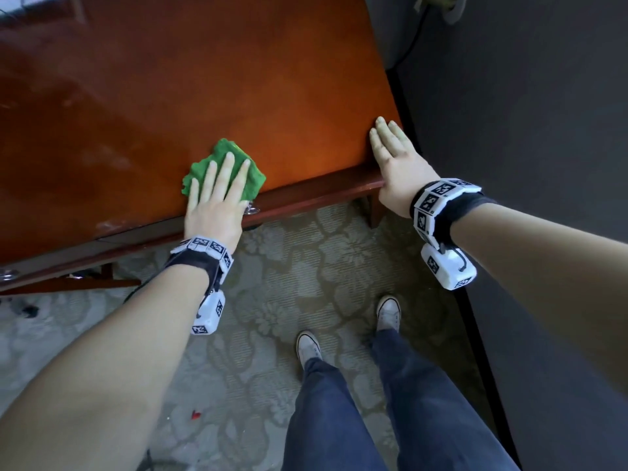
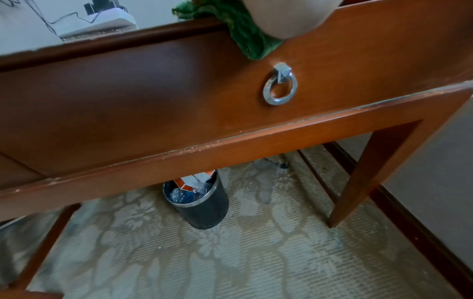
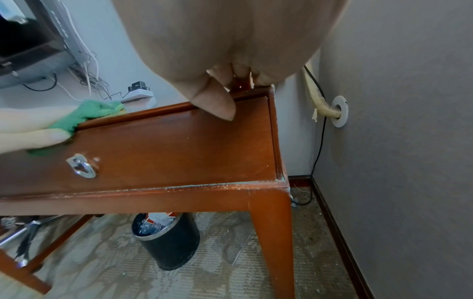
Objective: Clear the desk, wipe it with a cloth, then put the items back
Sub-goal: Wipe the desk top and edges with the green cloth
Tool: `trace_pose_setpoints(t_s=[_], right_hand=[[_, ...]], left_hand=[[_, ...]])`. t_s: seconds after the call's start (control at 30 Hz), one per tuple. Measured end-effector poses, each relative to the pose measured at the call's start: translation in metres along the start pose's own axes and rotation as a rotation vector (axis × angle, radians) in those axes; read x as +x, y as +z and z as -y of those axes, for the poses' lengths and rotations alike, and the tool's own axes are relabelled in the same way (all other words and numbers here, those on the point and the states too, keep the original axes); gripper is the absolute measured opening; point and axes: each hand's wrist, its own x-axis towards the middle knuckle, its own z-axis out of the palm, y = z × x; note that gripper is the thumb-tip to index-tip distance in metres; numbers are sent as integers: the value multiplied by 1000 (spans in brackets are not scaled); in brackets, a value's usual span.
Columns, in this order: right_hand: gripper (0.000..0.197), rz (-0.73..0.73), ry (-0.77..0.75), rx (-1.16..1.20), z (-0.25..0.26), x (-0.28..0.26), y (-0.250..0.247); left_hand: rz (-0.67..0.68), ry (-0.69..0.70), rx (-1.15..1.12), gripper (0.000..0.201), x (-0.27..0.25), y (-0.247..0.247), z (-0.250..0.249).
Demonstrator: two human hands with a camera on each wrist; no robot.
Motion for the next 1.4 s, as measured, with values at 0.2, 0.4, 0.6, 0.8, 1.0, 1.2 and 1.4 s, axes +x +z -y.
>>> trace_pose_setpoints(t_s=[0.2, 0.4, 0.6, 0.8, 1.0, 1.2, 1.4], right_hand=[[85, 6, 14, 12, 2, -1, -1], [86, -8, 7, 3, 3, -2, -1], [88, -35, -15, -21, 0, -1, 4], [89, -30, -29, -28, -2, 0, 3], [91, -6, -21, -8, -2, -1, 2], [92, -22, -45, -46, -2, -2, 3], [91, -106, -53, -186, 5, -4, 16]], left_hand=[[-9, 3, -18, 68, 4, 1, -13], [-8, 101, -31, 68, 25, -3, -54], [-50, 219, -58, 68, 60, -9, -139], [-116, 236, -68, 68, 67, -5, -162], [-90, 219, -21, 74, 47, -3, -107], [-1, -42, 31, 74, 4, 2, -21], [5, -119, -31, 72, -4, 4, -10]])
